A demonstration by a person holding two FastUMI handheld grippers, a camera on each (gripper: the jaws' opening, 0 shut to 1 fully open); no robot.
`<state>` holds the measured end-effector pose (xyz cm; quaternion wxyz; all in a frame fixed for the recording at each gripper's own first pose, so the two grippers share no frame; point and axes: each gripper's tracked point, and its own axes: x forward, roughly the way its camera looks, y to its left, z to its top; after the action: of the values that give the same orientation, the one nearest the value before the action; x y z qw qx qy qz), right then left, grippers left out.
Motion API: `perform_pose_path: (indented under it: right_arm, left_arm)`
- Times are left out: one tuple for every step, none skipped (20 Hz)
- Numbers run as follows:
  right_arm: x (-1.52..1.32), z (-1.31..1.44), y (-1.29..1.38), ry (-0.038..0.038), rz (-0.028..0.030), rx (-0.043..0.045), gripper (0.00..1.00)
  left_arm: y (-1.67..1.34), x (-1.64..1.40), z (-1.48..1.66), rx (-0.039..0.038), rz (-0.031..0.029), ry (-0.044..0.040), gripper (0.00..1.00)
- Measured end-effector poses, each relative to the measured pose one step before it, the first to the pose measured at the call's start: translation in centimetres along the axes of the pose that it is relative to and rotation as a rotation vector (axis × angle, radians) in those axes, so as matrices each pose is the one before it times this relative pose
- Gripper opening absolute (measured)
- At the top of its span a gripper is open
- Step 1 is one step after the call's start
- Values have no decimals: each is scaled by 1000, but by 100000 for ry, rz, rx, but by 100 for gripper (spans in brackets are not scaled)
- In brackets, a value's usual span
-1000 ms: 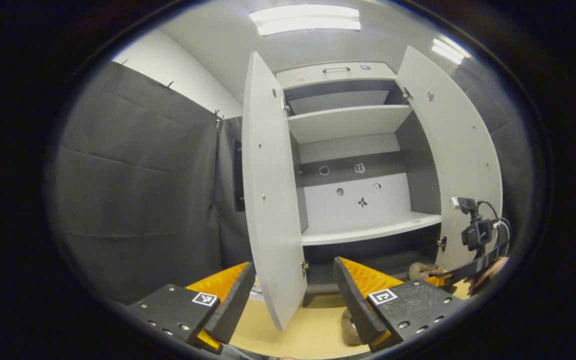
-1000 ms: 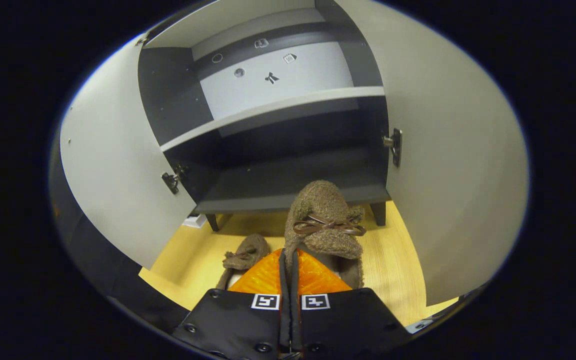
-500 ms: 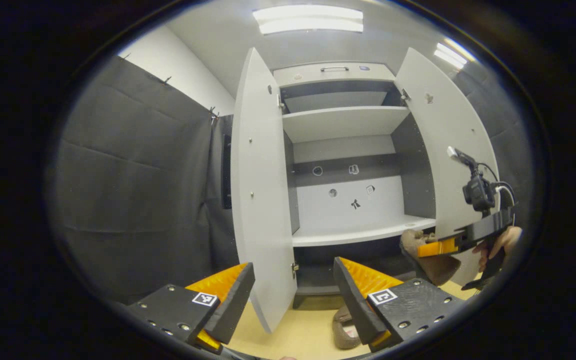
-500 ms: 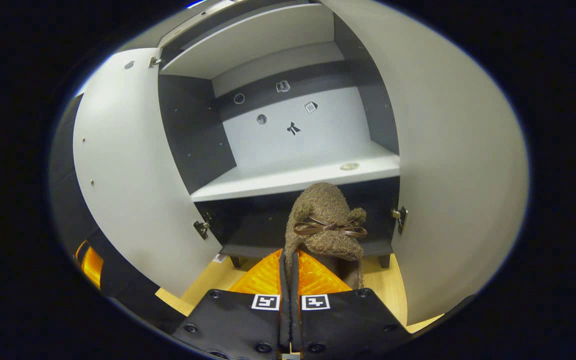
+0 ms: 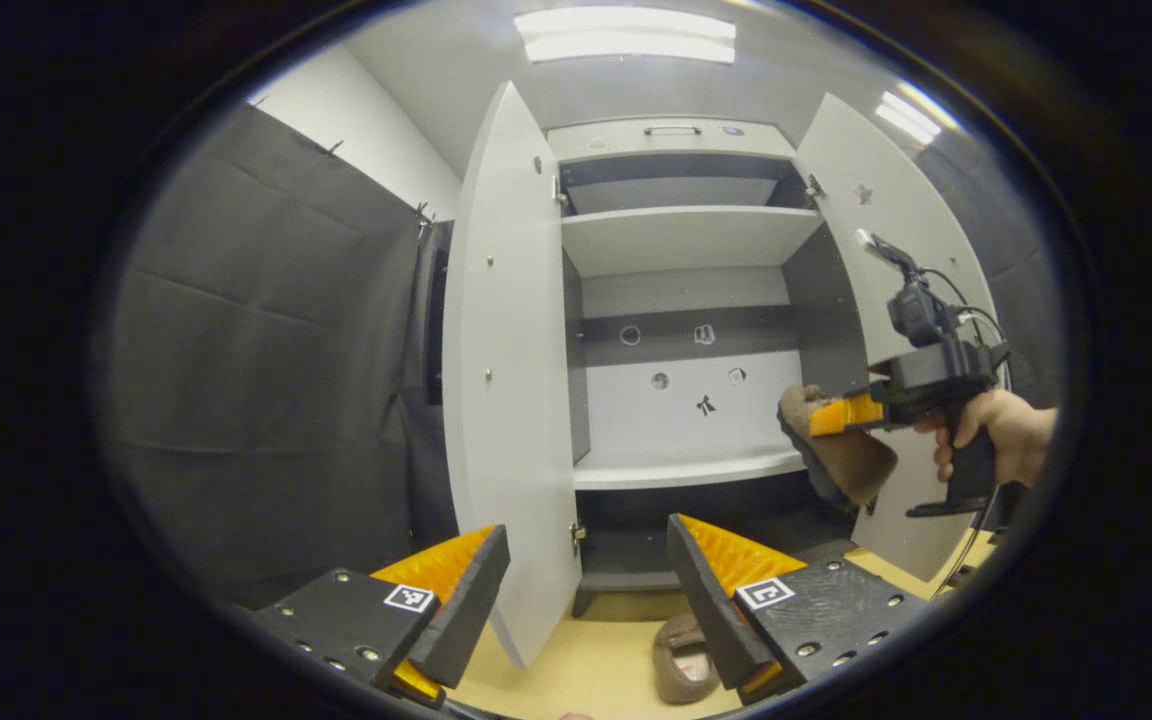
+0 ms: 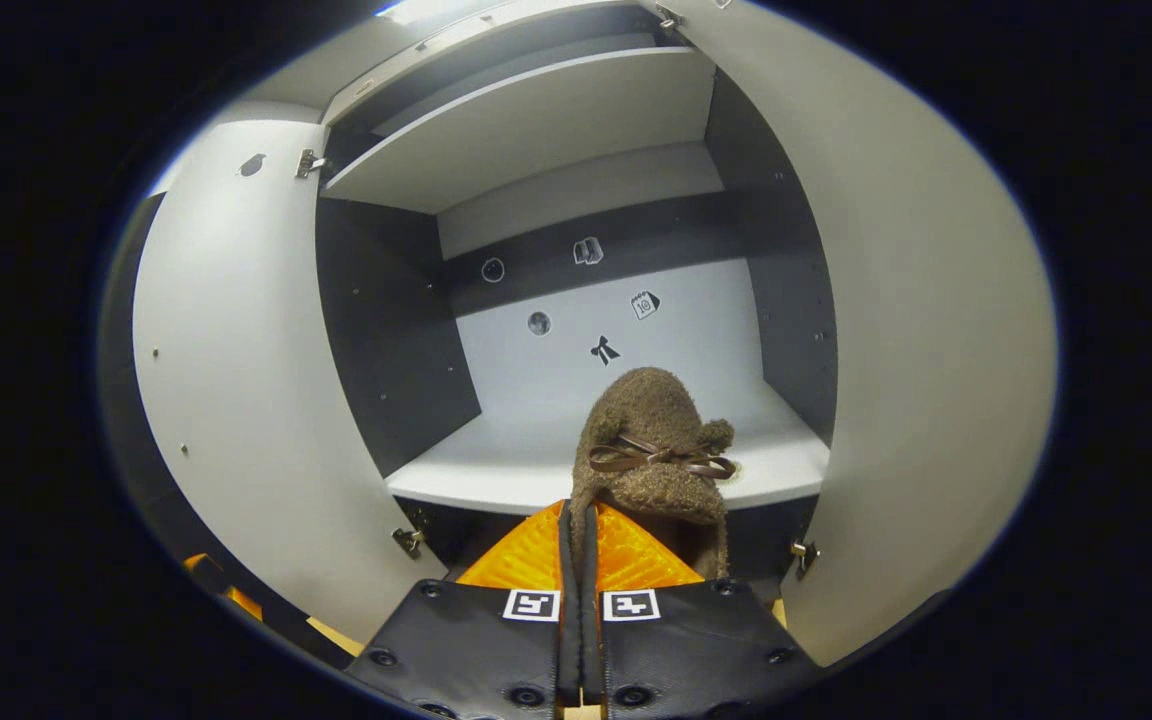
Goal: Grab one shoe with the right hand and put it into the shoe cabinet, grab the other shoe with the left hand and put it into the shoe cabinet; then close the right door with the right hand and the left door with the left hand.
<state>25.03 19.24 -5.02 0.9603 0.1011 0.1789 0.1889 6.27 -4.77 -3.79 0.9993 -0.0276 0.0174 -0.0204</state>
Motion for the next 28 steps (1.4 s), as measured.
perform_pose_path:
  right_arm:
    - [856, 914, -108, -971, -395, -294, 2]
    - [914, 958, -248, -719, -456, -242, 6]
    - [923, 839, -145, -851, -428, 8, 0]
    - [964, 778, -157, -437, -415, -207, 0]
    - [1048, 649, -134, -259, -456, -457, 2]
    - [1119, 661, -152, -244, -513, -366, 2]
    - [1008, 584, -251, -382, -645, -218, 2]
    - [1153, 623, -315, -943, -865, -321, 2]
    - [1125, 228, -327, -289, -1448, -509, 2]
    - [1112, -19, -431, 849, -1725, -1246, 2]
    - [1113, -392, -544, 1567, -2226, -1267, 2]
    - [968, -514, -459, 2483, -1802, -1061, 2]
    - [1083, -637, -255, 2302, -1468, -658, 2]
    - [591, -394, -98, 1169, -162, -5, 2]
    - [276, -11, -105, -72, -906, -201, 5]
    - [99, 44, -171, 119, -1406, -359, 5]
    - [569, 64, -226, -314, -1807, -563, 5]
    - [256, 290, -104, -1293, -793, -759, 12]
    - [-87, 188, 30, -1443, -567, -736, 22]
    - [-284, 278, 214, -1543, 708, -309, 24]
    - [-473, 313, 102, -1545, -315, -1572, 35]
    - [-620, 488, 136, -2123, -328, -2067, 54]
    - [-665, 440, -39, -2656, -663, -2049, 74]
    - [-846, 576, -29, -2955, -244, -1686, 84]
    - [-1055, 614, 217, -3349, 743, -940, 98]
    - [-1174, 676, 97, -3292, 395, -695, 99]
    - [-1231, 561, 16, -3003, 412, -867, 99]
    - [-1307, 573, 16, -2575, 374, -678, 99]
  left_arm:
    - [128, 75, 44, -52, 638, 305, 93]
    - [129, 40, -175, -13, 699, 210, 93]
    - [184, 61, -41, 83, 890, 149, 93]
    - [303, 79, -151, 66, 997, 123, 93]
    - [260, 149, -64, -7, 846, 276, 93]
    - [538, 15, -104, 12, 903, 283, 93]
    - [408, 56, -34, 29, 817, 237, 93]
    - [272, 111, -164, 99, 711, 368, 93]
    - [256, 117, -30, 122, 720, 269, 93]
    - [190, -78, -111, 83, 705, 163, 99]
    - [203, -16, -23, 16, 628, 273, 97]
    - [216, -74, -183, 133, 598, 440, 96]
    - [218, 64, -87, 150, 632, 543, 94]
    - [146, -50, -25, 27, 503, 313, 93]
    - [167, -12, -28, 30, 433, 217, 93]
    - [190, -119, -33, 113, 393, 148, 93]
    - [102, 45, 63, 156, 171, 16, 100]
    - [45, 17, -12, 273, 85, 130, 85]
    - [20, 33, -41, 430, -56, 135, 93]
    - [-62, -57, -67, 481, -176, 137, 93]
    - [-148, -47, -12, 332, -438, 152, 93]
    - [-184, -48, -88, 209, -672, 179, 100]
    - [-223, -26, 24, 224, -729, 51, 100]
    - [-239, 129, -129, 303, -691, -49, 93]
    - [-286, 3, -32, 368, -930, -62, 93]
    - [-419, -42, -197, 403, -1276, 308, 93]
    - [-290, 62, -205, 146, -1128, 402, 100]
    - [-458, 207, -372, 6, -1428, 746, 100]
